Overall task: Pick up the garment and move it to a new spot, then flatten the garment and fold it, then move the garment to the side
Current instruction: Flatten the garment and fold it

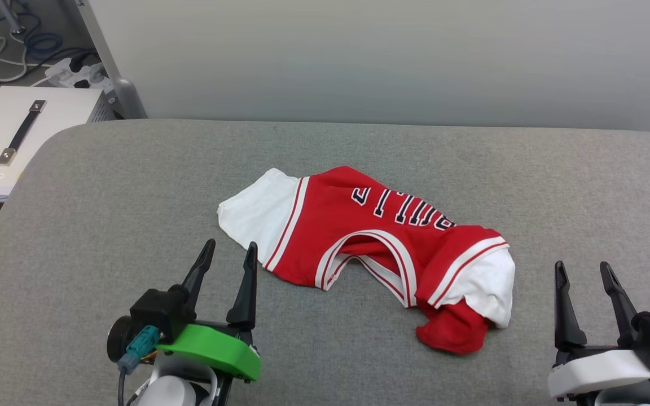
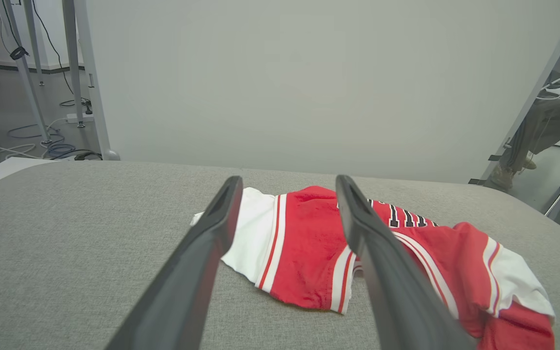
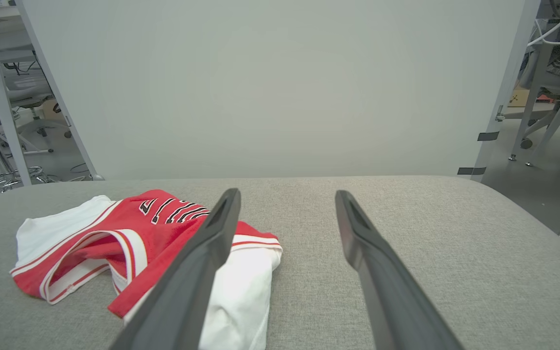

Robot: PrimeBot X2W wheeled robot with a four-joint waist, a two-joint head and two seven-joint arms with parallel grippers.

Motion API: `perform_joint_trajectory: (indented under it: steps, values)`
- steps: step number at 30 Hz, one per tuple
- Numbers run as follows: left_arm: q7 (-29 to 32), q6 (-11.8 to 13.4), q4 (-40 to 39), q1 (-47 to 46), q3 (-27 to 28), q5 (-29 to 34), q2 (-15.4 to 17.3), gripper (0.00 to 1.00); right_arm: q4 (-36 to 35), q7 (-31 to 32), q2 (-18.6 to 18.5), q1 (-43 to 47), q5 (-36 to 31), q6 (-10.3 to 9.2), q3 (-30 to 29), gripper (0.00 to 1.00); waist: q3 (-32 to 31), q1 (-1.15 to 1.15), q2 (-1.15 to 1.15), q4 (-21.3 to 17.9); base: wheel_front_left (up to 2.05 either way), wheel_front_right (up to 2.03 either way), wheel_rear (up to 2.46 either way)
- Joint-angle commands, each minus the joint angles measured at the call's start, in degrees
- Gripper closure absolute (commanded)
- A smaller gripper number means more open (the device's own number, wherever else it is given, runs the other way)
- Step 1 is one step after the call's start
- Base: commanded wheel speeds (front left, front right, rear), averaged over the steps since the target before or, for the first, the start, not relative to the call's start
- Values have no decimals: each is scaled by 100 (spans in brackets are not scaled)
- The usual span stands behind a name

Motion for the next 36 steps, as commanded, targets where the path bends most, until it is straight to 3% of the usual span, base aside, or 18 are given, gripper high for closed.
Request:
perform_joint_trajectory:
  steps: [1,4,6,16,20,25,31,34,36]
  values:
    - [-33,-69,29,53,66,90,-58,0,37,-27,-9,52,12,-6,-4,0,8,0,0,-4,0,0,0]
    - [-33,-152,57,33,166,203,-145,0,203,52,-9,55,50,-6,71,0,49,0,0,2,0,0,0]
    - [-33,-203,117,26,201,253,-196,0,322,435,-9,-1,137,-6,170,0,89,0,0,11,0,0,0]
    - [-33,-358,315,-179,287,343,-373,0,422,3538,-919,-677,1077,-6,827,0,442,0,0,218,0,0,0]
    - [-33,-383,345,-244,323,391,-407,0,334,4392,-1091,-890,1452,-6,811,0,547,0,0,343,0,0,0]
    - [-34,-402,381,-271,335,430,-438,0,228,4881,-1196,-1014,1639,-6,793,0,624,0,0,475,0,0,0]
    - [-34,-415,376,-328,340,463,-459,0,233,5023,-1184,-1067,1605,-6,825,0,728,0,0,580,0,0,0]
    - [-34,-418,378,-353,346,475,-466,0,288,5048,-1176,-1075,1556,-6,861,98,761,0,0,601,0,0,0]
    - [-34,-420,386,-363,347,484,-469,0,311,5017,-1185,-1077,1544,-6,886,100,772,0,0,602,0,0,0]
